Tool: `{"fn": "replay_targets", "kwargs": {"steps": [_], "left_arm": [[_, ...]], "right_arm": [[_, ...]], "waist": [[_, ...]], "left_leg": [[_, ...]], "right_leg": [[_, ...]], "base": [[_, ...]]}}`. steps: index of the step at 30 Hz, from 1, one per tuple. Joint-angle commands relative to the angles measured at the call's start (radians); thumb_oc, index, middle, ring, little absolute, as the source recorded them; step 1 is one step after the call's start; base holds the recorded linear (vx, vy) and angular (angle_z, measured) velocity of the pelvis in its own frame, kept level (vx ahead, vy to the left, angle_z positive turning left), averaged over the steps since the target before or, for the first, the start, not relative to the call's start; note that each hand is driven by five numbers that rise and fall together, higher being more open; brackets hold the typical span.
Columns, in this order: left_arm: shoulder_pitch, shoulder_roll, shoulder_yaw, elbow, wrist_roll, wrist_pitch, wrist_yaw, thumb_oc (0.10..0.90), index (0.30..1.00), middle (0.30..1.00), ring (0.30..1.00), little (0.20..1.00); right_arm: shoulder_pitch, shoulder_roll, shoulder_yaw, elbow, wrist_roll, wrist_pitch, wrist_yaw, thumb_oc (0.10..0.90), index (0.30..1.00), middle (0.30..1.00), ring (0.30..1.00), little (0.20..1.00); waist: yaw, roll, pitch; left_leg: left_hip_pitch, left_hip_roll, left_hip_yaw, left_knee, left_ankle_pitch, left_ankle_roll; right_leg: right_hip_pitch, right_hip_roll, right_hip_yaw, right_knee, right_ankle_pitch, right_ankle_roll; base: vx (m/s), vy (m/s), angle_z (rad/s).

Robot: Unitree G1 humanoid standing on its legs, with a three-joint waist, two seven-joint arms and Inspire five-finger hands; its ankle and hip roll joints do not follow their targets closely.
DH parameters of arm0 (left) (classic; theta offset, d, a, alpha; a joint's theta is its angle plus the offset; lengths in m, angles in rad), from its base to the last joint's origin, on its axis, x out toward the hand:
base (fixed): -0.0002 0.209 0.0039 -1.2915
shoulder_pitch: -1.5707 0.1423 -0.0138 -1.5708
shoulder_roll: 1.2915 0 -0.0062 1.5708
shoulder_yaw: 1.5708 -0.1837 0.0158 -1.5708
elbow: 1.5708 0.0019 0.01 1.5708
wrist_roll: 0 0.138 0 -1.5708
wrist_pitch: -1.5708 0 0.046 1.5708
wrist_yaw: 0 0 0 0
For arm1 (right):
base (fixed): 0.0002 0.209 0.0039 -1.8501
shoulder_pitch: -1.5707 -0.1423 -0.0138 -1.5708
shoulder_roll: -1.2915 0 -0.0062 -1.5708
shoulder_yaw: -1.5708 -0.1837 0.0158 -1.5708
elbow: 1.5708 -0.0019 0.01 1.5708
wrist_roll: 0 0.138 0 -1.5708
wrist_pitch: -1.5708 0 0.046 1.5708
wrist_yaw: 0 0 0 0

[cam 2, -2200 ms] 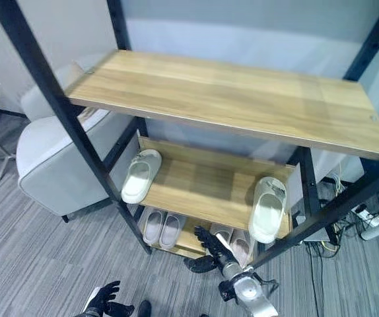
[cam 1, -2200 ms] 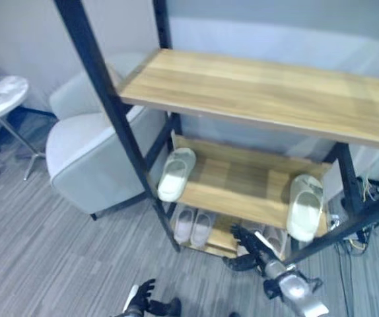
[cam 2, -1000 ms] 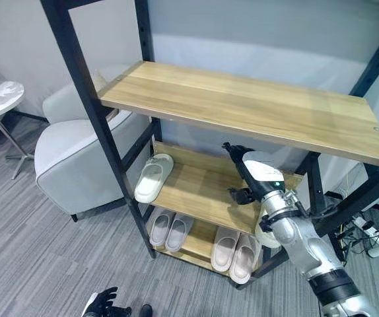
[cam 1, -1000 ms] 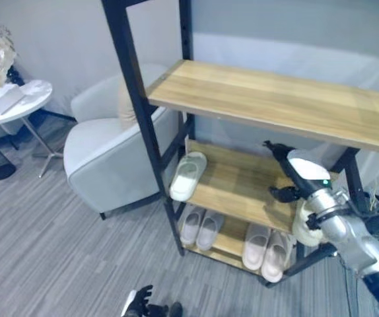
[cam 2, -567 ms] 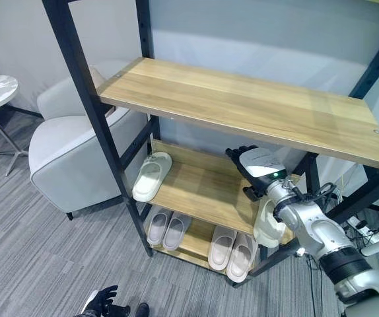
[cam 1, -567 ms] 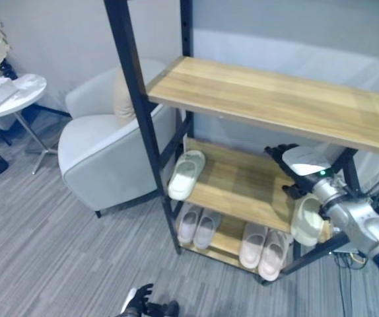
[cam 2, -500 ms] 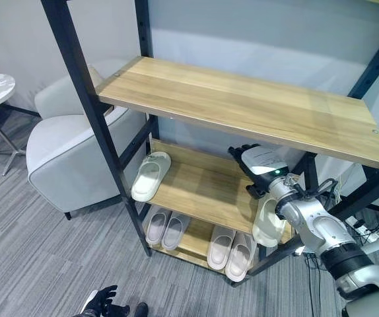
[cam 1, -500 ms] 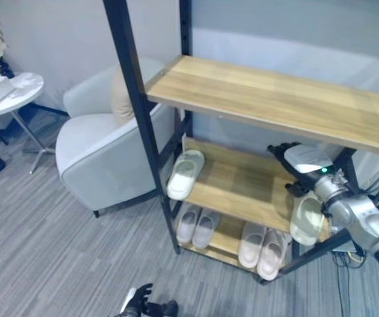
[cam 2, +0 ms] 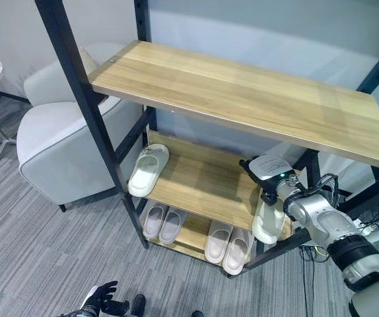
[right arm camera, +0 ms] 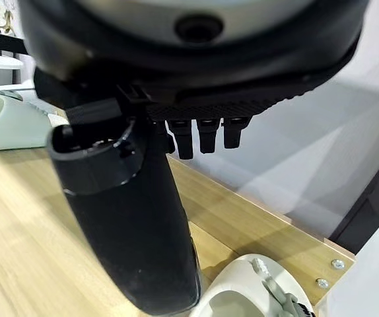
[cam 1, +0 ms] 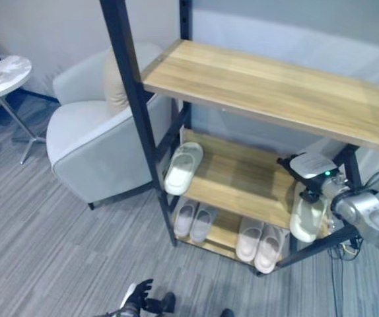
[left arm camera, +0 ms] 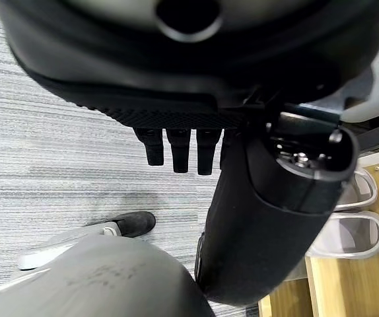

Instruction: Arrange the slippers neatly on the shoe rack.

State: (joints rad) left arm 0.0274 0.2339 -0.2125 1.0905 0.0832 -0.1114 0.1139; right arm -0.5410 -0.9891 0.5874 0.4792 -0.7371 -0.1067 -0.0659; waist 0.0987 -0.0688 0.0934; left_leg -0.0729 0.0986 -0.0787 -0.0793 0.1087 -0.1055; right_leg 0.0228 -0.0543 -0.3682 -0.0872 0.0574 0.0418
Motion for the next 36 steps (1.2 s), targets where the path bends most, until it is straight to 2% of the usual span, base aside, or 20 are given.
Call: {"fn": "replay_targets", "kwargs": {"steps": [1, 14, 15, 16, 17, 18, 19, 23, 36], "left_arm": [[0.004, -0.035, -0.115, 0.063, -0.002, -0.001, -0.023, 0.8, 0.9, 0.9, 0.9, 0.9], [-0.026, -0.029, -0.11, 0.066, -0.034, -0.002, -0.004, 0.8, 0.9, 0.9, 0.9, 0.9], [-0.03, -0.027, -0.112, 0.061, -0.038, -0.003, -0.003, 0.8, 0.9, 0.9, 0.9, 0.9], [-0.032, -0.025, -0.112, 0.061, -0.043, -0.002, -0.003, 0.8, 0.9, 0.9, 0.9, 0.9], [-0.032, -0.026, -0.111, 0.06, -0.043, -0.002, -0.003, 0.8, 0.9, 0.9, 0.9, 0.9], [-0.033, -0.025, -0.112, 0.057, -0.047, -0.003, -0.002, 0.8, 0.9, 0.9, 0.9, 0.9], [-0.035, -0.025, -0.112, 0.059, -0.048, -0.003, -0.002, 0.8, 0.9, 0.9, 0.9, 0.9], [-0.041, -0.026, -0.11, 0.052, -0.057, -0.004, -0.001, 0.8, 0.9, 0.9, 0.9, 0.9], [-0.033, -0.026, -0.086, 0.062, -0.046, -0.005, 0.008, 0.8, 0.9, 0.9, 0.9, 0.9]], "right_arm": [[-0.13, -0.064, -0.01, 0.043, -0.013, 0.049, -0.052, 0.8, 0.9, 0.9, 0.9, 0.9], [-0.211, -0.052, 0.051, 0.115, 0.003, 0.078, -0.038, 0.8, 0.9, 0.9, 0.9, 0.9], [-0.22, -0.049, 0.058, 0.124, 0.004, 0.082, -0.033, 0.747, 0.82, 0.82, 0.82, 0.82], [-0.234, -0.047, 0.073, 0.139, 0.004, 0.085, -0.026, 0.712, 0.768, 0.768, 0.768, 0.768], [-0.238, -0.046, 0.076, 0.141, 0.005, 0.085, -0.026, 0.53, 0.495, 0.495, 0.495, 0.495], [-0.243, -0.043, 0.081, 0.151, 0.007, 0.088, -0.021, 0.53, 0.495, 0.495, 0.495, 0.495], [-0.25, -0.04, 0.087, 0.16, 0.01, 0.089, -0.018, 0.4, 0.3, 0.3, 0.3, 0.3], [-0.256, -0.035, 0.091, 0.167, 0.02, 0.09, -0.012, 0.4, 0.3, 0.3, 0.3, 0.3], [-0.2, -0.001, 0.001, 0.044, 0.033, 0.07, -0.048, 0.4, 0.3, 0.3, 0.3, 0.3]], "waist": [[0.038, -0.016, -0.002], [0.03, -0.011, 0.027], [0.031, -0.011, 0.031], [0.032, -0.012, 0.034], [0.031, -0.011, 0.034], [0.033, -0.011, 0.037], [0.033, -0.011, 0.038], [0.031, -0.009, 0.039], [0.04, -0.016, 0.031]], "left_leg": [[0.007, -0.031, 0.046, -0.008, -0.06, 0.007], [-0.045, -0.037, 0.05, -0.008, -0.047, 0.007], [-0.05, -0.039, 0.051, -0.008, -0.046, 0.008], [-0.053, -0.04, 0.05, -0.008, -0.045, 0.009], [-0.054, -0.04, 0.051, -0.008, -0.045, 0.009], [-0.057, -0.041, 0.051, -0.008, -0.044, 0.009], [-0.059, -0.042, 0.051, -0.008, -0.043, 0.008], [-0.064, -0.045, 0.051, -0.008, -0.044, 0.009], [-0.046, -0.048, 0.052, -0.008, -0.057, 0.012]], "right_leg": [[0.021, -0.061, 0.027, 0.011, -0.066, 0.112], [-0.033, -0.077, 0.036, 0.013, -0.046, 0.116], [-0.04, -0.079, 0.036, 0.013, -0.044, 0.117], [-0.044, -0.081, 0.038, 0.013, -0.042, 0.117], [-0.045, -0.081, 0.038, 0.013, -0.042, 0.117], [-0.046, -0.081, 0.038, 0.013, -0.042, 0.117], [-0.048, -0.083, 0.039, 0.013, -0.04, 0.117], [-0.052, -0.086, 0.038, 0.012, -0.039, 0.118], [-0.032, -0.091, 0.034, 0.011, -0.042, 0.122]], "base": [[-0.03, 0.007, 0.01], [-0.01, 0.004, 0.0], [0.0, 0.0, 0.0], [0.0, 0.0, 0.0], [0.0, 0.0, 0.0], [0.0, 0.0, 0.0], [0.0, 0.0, 0.0], [0.0, 0.0, 0.0], [0.0, 0.0, 0.0]]}}
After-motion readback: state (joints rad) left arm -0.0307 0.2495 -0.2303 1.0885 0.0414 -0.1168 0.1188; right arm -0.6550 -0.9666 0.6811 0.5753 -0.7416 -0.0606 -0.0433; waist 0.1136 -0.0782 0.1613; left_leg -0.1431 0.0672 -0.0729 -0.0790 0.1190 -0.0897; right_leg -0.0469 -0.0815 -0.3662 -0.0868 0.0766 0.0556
